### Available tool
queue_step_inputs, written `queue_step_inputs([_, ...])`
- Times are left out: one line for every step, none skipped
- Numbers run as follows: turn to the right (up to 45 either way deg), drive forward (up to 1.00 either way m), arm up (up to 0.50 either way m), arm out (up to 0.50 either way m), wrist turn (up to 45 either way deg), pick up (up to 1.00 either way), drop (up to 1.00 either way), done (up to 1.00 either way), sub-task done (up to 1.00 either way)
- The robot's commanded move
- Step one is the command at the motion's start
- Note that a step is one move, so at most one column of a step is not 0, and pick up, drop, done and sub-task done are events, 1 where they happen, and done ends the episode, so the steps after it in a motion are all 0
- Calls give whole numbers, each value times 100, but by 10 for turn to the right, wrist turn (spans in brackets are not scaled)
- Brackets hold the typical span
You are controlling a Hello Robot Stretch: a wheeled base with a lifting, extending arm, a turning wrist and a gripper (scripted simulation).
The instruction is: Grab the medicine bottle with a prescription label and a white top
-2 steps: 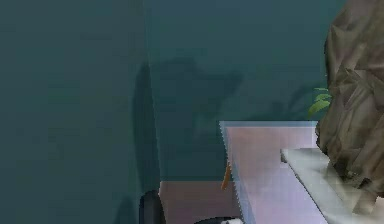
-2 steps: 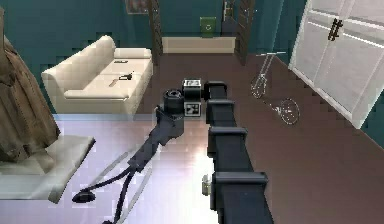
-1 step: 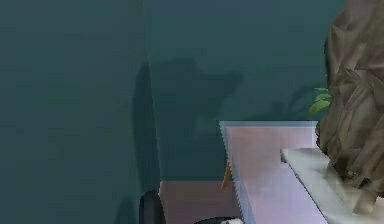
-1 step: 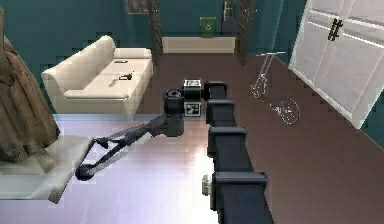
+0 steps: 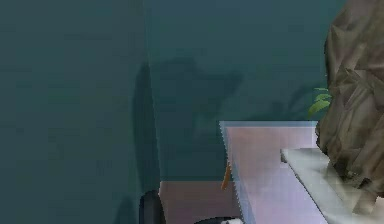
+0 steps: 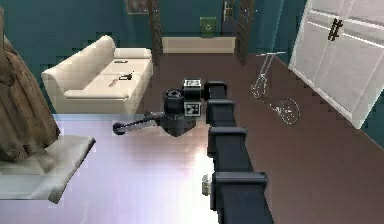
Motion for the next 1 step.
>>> queue_step_inputs([0,0,0,0,450,0,0,0,0])
